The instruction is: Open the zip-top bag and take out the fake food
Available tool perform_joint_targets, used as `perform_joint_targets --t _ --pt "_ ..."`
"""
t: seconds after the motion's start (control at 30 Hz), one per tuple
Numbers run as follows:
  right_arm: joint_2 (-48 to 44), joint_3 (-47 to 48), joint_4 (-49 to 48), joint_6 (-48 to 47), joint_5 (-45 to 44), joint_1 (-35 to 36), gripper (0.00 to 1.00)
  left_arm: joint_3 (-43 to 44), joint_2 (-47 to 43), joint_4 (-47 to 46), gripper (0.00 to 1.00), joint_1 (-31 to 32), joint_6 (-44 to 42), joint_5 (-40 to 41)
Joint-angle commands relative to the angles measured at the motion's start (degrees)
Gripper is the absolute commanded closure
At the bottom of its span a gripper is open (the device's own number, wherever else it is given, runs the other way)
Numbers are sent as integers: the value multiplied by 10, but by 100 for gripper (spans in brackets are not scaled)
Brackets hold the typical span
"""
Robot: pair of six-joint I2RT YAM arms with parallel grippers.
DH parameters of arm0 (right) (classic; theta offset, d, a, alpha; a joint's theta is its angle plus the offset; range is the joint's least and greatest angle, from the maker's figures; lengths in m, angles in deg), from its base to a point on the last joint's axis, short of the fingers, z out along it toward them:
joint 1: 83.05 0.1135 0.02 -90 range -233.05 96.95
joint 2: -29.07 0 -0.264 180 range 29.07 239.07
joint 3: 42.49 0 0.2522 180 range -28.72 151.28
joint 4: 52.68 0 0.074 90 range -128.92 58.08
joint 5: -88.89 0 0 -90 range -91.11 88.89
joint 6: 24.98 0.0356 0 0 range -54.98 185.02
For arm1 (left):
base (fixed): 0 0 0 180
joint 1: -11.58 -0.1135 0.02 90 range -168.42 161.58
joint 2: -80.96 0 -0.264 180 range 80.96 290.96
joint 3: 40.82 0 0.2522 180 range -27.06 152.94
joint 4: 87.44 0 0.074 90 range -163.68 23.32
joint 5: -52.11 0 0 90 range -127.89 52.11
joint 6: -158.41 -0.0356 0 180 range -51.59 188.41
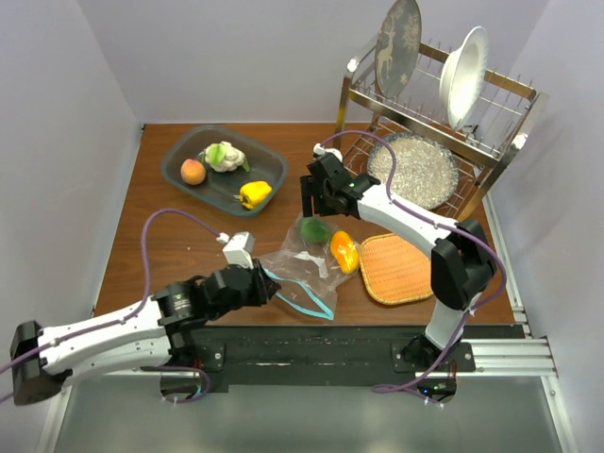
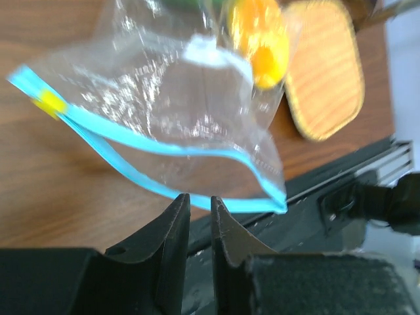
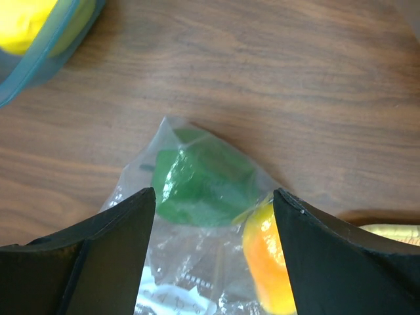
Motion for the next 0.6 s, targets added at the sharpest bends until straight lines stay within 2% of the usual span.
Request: perform_joint_targets --t 0.0,0.13,0.23,0.37,0.43,0.53,0.57 --pt "19 35 13 2 -23 0 26 -14 54 -67 77 63 54 55" --pt "58 60 24 12 -30 -1 32 -17 131 -137 73 70 56 62" --pt "68 59 16 15 -26 -1 33 -18 184 -189 65 70 59 79" --pt "87 58 16 19 -11 -1 34 -7 257 -272 50 58 47 91" --pt "91 54 24 27 3 -1 38 0 302 -289 47 36 43 81" --pt "79 30 20 39 25 1 45 -14 327 -346 32 5 29 73" --pt "70 17 16 43 32 1 47 -16 331 -366 30 -3 20 68"
